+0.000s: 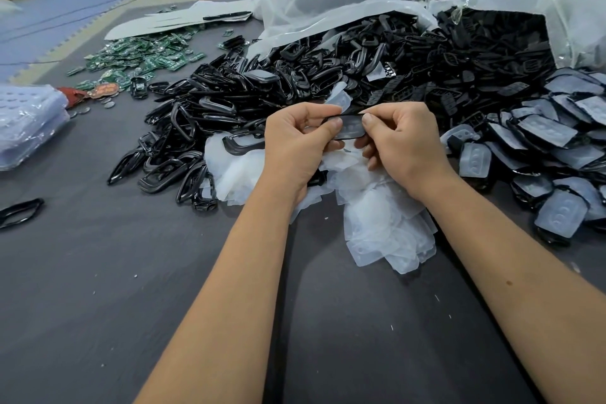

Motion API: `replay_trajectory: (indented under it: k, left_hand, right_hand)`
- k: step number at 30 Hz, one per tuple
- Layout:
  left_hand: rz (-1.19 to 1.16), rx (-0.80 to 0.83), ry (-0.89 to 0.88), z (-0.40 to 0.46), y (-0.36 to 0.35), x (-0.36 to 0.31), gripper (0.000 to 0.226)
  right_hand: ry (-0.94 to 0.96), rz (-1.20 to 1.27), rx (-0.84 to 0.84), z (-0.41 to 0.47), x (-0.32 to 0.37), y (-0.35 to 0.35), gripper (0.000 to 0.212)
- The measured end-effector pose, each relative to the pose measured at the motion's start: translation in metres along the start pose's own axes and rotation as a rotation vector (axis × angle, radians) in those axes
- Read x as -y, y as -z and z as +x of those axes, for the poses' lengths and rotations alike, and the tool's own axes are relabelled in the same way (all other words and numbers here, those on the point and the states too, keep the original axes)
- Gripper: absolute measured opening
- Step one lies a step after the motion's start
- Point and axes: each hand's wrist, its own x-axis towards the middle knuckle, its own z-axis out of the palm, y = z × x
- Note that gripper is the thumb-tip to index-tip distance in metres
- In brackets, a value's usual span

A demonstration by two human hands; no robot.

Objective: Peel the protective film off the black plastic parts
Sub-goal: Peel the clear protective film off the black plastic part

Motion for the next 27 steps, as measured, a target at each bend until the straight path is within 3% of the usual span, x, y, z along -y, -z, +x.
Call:
replay_trajectory:
  k: [7, 12, 22, 25, 27]
  left_hand:
    - [-0.021, -0.006, 0.002, 0.002, 0.002, 0.001, 0.013]
    - [-0.03, 0.054, -0.011, 0.0, 0.002, 0.0, 0.016]
    - [0.113, 0.123, -0.035, 0.002, 0.011, -0.005, 0.025]
    - [0.059, 0.095, 0.006, 0.001, 0.009, -0.006, 0.025]
    - [-0.029, 0.06, 0.055, 0.002, 0.009, -0.008, 0.026]
  right_hand:
    - [-0.001, 0.088, 0.017, -0.001, 0.0, 0.001, 0.032]
    - [0.045, 0.059, -0.005, -0.002, -0.001, 0.002, 0.014]
    - [0.021, 0.146, 0.085, -0.004, 0.003, 0.006, 0.011]
    - [0.093, 0.104, 0.077, -0.005, 0.003, 0.007, 0.014]
    - [0.249, -0.032, 0.061, -0.007, 0.006, 0.007, 0.014]
